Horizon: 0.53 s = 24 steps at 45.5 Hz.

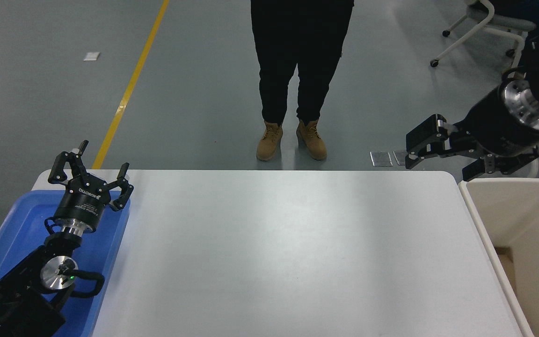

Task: Pick up paper ball place in dustbin

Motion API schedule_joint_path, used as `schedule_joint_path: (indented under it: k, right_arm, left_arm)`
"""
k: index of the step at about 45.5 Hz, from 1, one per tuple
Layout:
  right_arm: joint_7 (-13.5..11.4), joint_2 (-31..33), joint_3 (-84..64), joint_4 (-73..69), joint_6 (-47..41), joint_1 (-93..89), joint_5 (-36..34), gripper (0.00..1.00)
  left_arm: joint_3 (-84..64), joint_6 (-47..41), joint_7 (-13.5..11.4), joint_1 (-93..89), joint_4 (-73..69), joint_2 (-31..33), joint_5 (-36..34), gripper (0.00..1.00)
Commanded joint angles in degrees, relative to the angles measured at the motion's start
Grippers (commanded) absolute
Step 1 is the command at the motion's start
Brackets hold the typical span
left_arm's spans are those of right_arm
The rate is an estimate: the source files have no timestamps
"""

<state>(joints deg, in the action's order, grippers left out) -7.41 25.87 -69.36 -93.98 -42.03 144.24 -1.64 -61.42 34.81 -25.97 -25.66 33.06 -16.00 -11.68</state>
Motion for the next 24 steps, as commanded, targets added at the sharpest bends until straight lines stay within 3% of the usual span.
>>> schedule_joint_path:
  k: [1,24]
  right_arm:
    - [0.12,-0.29,2.13,-2.09,-2.97,3.59,-0.3,1.0]
    - [0.12,-0.47,2.13,-2.09,-2.97,2.8,-0.3,1.0]
  left_arm:
    - [-0.02,0.0,-0.05,0.0,-0.01,-0.08,-0.01,0.98]
    - [-0.02,0.0,-0.05,0.0,-0.01,0.01,-0.09,0.98]
